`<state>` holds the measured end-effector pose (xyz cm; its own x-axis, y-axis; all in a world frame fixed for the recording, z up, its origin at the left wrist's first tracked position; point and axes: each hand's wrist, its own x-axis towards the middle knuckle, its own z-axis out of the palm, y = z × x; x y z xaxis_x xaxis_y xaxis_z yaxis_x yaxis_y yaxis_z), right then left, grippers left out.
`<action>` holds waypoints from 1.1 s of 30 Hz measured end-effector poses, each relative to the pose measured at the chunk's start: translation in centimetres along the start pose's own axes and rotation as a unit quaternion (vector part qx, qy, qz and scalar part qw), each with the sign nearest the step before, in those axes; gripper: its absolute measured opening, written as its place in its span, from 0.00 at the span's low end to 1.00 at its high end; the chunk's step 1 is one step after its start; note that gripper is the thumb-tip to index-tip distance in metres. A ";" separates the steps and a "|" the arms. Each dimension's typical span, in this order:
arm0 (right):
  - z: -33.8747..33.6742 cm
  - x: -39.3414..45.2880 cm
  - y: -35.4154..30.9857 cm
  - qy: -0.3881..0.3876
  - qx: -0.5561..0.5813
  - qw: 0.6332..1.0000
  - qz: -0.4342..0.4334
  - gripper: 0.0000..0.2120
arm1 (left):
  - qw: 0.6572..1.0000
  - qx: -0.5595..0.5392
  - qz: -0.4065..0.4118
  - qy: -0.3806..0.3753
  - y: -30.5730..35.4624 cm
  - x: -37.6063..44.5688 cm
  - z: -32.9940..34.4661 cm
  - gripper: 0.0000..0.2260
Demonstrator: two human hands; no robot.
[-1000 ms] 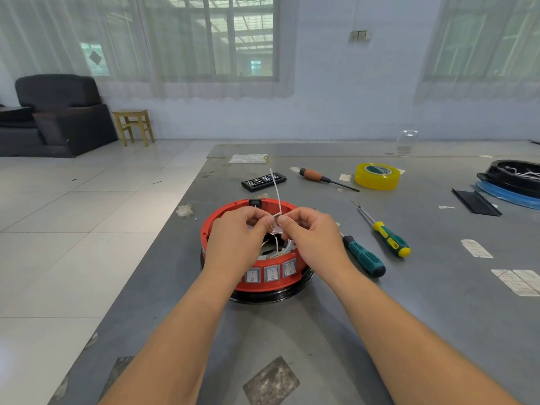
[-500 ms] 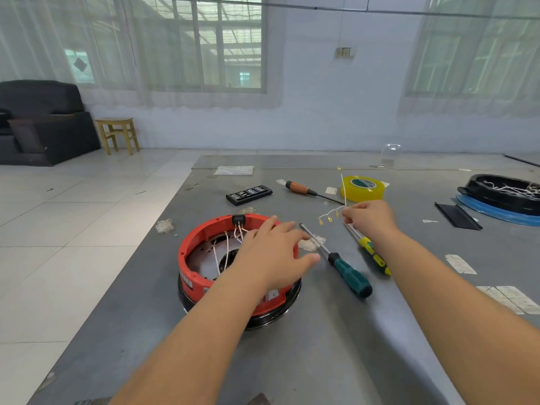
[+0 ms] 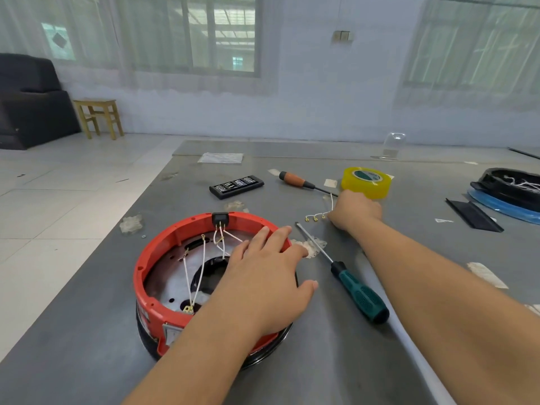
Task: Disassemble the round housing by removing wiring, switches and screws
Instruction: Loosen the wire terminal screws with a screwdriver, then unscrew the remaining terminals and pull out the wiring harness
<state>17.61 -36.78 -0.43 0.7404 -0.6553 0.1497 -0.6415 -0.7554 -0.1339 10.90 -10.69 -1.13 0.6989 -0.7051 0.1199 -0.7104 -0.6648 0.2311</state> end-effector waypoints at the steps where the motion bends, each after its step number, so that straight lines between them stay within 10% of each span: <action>1: 0.2 0.1 -0.1 0.004 -0.021 1.000 -0.010 0.09 | 1.000 0.000 0.001 0.003 0.0 0.0 0.0 0.26; 7: 0.1 -0.5 -0.2 0.052 -0.134 0.976 -0.166 0.14 | 1.000 -0.013 0.004 0.016 0.0 -0.2 0.0 0.25; 10: 0.6 -1.5 -0.9 -0.040 -0.135 0.961 -0.239 0.20 | 1.000 -0.026 0.003 0.017 0.1 -0.3 -0.2 0.24; 19: 1.0 -0.5 -1.1 -0.142 -0.122 0.962 -0.201 0.26 | 0.999 -0.041 0.000 0.018 0.3 -0.4 -0.7 0.22; 33: -2.8 -6.6 -0.2 -0.073 0.042 0.963 -0.255 0.25 | 0.997 -0.035 0.001 0.068 0.6 -0.7 -1.3 0.23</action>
<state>12.29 -32.37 1.34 0.9794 -0.1864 0.0781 -0.1724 -0.9722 -0.1586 10.08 -10.32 0.17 0.7063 -0.6626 0.2494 -0.7070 -0.6415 0.2978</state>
